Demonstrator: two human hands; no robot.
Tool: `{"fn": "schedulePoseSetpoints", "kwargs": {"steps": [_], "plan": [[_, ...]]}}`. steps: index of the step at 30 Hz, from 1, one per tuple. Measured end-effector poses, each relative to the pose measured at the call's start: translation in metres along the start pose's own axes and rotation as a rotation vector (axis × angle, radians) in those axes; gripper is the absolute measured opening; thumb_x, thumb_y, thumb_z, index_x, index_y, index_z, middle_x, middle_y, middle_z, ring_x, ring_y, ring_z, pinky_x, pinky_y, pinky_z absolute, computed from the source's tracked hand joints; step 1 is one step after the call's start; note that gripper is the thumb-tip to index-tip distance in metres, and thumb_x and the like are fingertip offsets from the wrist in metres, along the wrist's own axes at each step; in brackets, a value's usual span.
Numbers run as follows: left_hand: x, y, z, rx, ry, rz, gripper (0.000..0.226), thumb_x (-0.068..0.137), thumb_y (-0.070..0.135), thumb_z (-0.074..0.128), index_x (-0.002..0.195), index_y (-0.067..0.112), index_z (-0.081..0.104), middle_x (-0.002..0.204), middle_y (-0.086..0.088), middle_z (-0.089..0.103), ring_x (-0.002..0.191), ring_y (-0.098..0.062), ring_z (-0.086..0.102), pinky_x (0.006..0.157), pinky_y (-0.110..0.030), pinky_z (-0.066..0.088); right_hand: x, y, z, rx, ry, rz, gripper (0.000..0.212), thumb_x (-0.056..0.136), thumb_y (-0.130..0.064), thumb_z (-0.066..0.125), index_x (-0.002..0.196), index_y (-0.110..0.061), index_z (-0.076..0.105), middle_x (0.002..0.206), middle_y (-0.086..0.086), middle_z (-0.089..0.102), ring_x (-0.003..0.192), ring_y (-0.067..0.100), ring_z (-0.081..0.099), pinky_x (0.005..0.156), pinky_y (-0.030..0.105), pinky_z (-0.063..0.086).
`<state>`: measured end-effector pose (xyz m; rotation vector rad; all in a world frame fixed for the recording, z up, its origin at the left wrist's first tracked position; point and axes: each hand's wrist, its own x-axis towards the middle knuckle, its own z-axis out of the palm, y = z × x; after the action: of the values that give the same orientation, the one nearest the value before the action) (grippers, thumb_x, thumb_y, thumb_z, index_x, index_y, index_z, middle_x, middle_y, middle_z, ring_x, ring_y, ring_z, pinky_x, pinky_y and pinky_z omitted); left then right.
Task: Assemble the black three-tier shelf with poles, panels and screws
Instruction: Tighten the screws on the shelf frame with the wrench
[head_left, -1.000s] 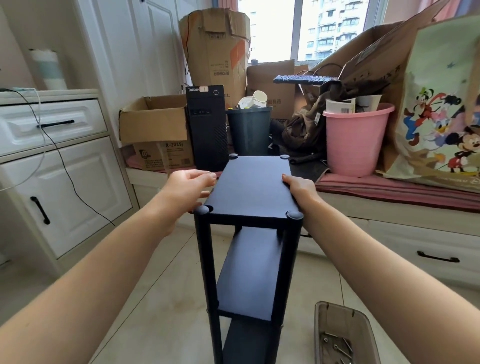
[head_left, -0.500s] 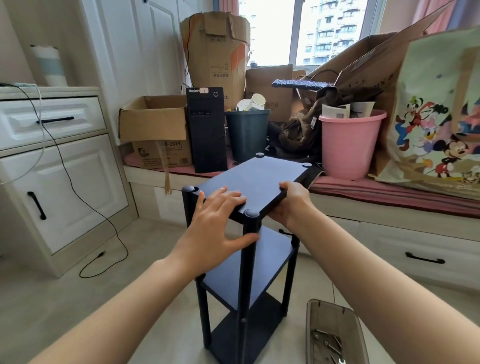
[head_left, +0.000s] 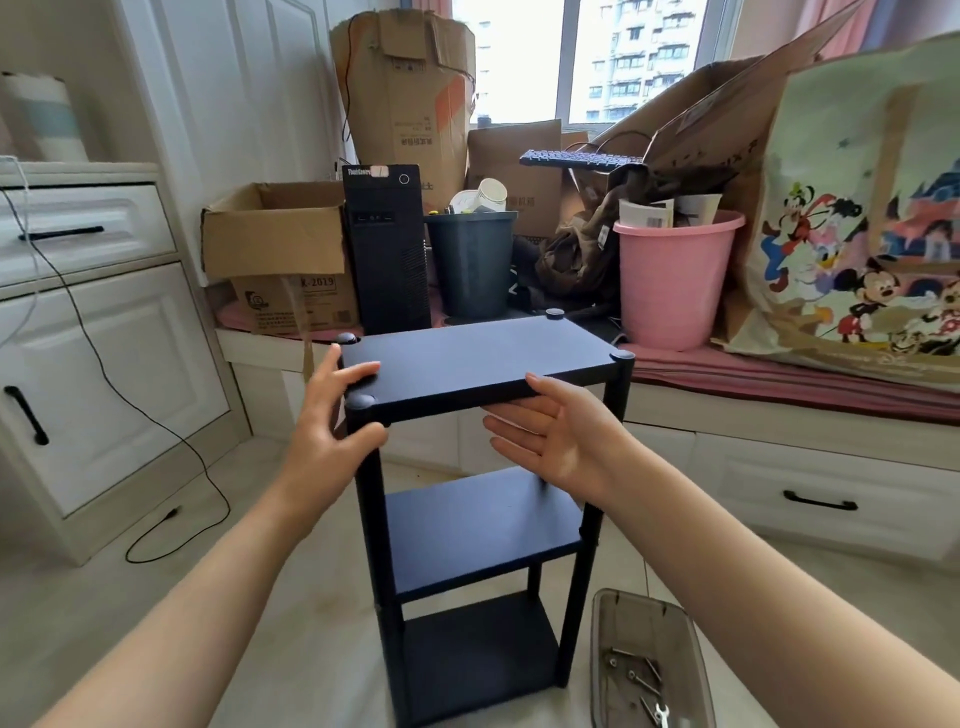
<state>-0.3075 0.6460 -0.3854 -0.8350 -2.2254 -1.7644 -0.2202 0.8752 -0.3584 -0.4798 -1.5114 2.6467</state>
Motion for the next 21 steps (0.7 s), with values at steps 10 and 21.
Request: {"fn": "schedulePoseSetpoints", "kwargs": {"steps": [10,21], "plan": [[0.006,-0.011,-0.01,-0.359,0.04,-0.212,0.077,0.06,0.017,0.071,0.123,0.06,0.06,0.132,0.006,0.059,0.118,-0.023,0.064,0.102,-0.046,0.052,0.005,-0.052,-0.071,-0.316,0.665,-0.498,0.028,0.099,-0.027,0.052,0.075,-0.015,0.061,0.07,0.0,0.06,0.059,0.012,0.052,0.051,0.025,0.048],[0.011,-0.005,0.012,-0.47,0.203,-0.201,0.066,0.06,0.044,0.084,0.122,0.042,0.063,0.126,-0.006,0.06,0.08,-0.026,0.076,0.07,-0.028,0.062,0.029,-0.037,-0.044,-0.559,0.427,-0.461,0.051,0.085,-0.035,0.073,0.131,-0.018,0.056,0.109,0.001,0.066,0.075,0.013,0.059,0.067,0.028,0.047]]}}
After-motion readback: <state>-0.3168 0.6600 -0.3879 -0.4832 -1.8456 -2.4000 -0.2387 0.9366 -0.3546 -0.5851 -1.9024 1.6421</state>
